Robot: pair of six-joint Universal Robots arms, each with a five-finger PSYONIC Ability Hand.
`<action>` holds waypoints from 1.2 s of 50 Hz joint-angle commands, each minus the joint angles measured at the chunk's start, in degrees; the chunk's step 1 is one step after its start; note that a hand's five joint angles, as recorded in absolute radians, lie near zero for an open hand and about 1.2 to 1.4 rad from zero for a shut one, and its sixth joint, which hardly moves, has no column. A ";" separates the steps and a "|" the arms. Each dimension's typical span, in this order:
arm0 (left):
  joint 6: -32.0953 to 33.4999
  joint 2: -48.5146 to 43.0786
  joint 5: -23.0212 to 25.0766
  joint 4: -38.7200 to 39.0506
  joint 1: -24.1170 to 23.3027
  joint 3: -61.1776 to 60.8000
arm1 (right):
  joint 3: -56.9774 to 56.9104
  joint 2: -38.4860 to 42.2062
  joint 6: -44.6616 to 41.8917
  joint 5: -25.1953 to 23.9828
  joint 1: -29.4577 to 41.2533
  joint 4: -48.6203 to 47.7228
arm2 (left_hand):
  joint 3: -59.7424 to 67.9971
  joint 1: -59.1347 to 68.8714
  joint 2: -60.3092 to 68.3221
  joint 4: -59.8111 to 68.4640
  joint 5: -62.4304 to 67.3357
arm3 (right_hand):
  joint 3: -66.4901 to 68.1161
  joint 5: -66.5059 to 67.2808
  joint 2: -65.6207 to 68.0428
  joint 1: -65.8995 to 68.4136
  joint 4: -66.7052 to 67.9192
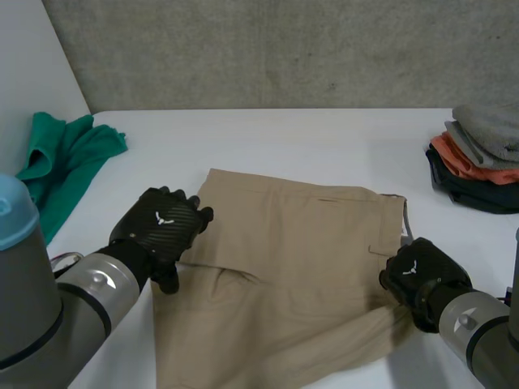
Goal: Fold the laundry.
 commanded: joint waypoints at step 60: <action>6.17 -44.01 -5.88 35.66 -0.67 37.97 | -30.86 36.41 4.83 2.34 -0.03 -43.99 | -4.23 -3.43 -4.10 -3.70 -3.72 | -58.45 -57.64 -57.33 -51.90 -58.71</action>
